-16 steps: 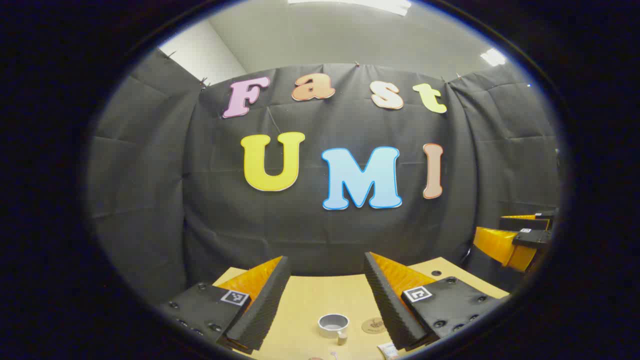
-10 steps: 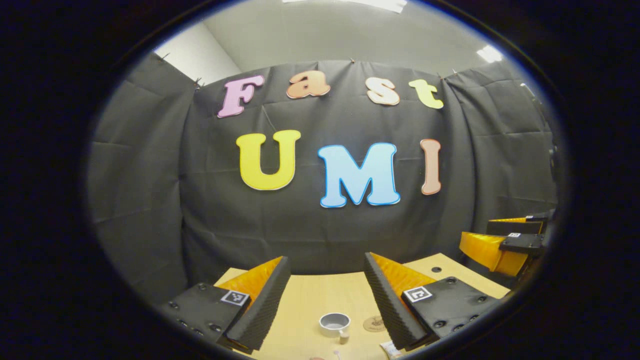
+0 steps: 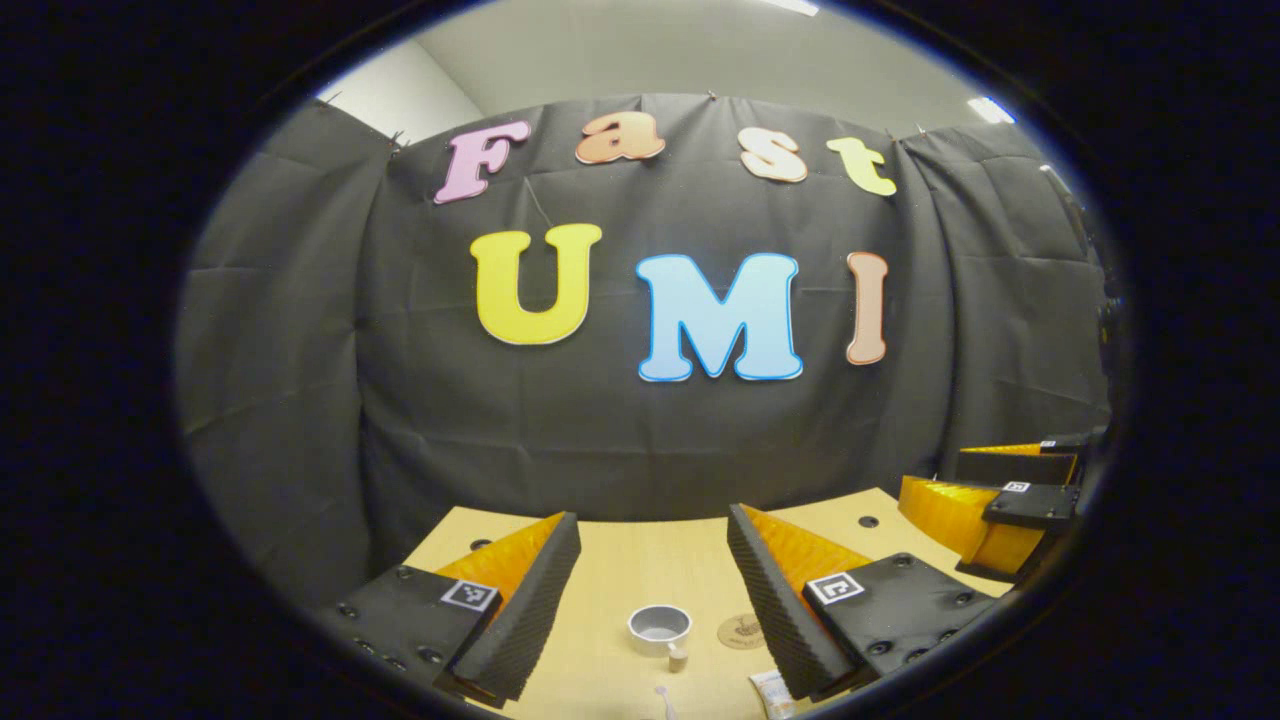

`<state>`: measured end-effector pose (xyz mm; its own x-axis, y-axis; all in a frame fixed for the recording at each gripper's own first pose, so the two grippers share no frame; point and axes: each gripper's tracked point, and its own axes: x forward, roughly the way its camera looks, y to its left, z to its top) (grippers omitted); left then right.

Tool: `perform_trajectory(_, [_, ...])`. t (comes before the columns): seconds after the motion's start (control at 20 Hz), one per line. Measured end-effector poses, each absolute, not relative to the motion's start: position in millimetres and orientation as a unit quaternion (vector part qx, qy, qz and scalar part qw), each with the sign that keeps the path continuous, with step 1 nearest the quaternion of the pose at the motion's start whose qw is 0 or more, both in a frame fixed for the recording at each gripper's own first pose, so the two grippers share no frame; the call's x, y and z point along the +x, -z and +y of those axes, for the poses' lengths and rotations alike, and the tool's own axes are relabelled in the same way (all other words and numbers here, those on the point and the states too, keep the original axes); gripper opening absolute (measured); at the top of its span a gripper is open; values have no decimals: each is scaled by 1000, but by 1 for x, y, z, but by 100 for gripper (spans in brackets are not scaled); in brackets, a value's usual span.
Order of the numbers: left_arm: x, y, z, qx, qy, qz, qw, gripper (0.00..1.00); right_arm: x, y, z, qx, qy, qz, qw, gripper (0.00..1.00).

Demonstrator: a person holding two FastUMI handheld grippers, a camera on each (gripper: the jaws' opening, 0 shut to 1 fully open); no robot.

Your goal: Put the toothbrush and toothpaste on the desktop into the cup, then pick up the cup and place it on the coaster on the desktop.

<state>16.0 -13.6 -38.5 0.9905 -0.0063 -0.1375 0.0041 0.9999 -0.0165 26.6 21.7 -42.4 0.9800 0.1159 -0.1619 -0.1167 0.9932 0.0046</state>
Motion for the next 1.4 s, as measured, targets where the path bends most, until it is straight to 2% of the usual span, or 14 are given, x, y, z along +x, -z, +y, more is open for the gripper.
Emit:
perform_trajectory(0.2, [19, 68, -16, -13, 4, 106, 994, 96, 30, 67, 23, 7, -64, 123, 990, 94])
perform_trajectory(0.75, [4, 200, -27, -44, 15, 243, 969, 96, 28, 154, 35, 23, -80, 261, 962, 94])
perform_trajectory(0.8, [3, 211, -27, -42, 13, 254, 966, 100, 28, 161, 36, 24, -80, 271, 959, 94])
perform_trajectory(0.9, [2, 232, -26, -41, 14, 277, 960, 97, 26, 176, 36, 25, -79, 291, 953, 94])
perform_trajectory(1.1, [0, 281, -29, -58, 19, 337, 940, 97, 16, 213, 40, 31, -80, 352, 932, 95])
perform_trajectory(1.15, [-4, 297, -30, -60, 22, 353, 933, 96, 13, 225, 41, 32, -81, 369, 925, 92])
perform_trajectory(1.2, [-10, 312, -29, -60, 24, 368, 927, 97, 8, 238, 43, 35, -83, 385, 918, 98])
perform_trajectory(1.4, [-23, 357, -26, -60, 22, 424, 904, 97, -2, 279, 46, 44, -84, 437, 895, 95])
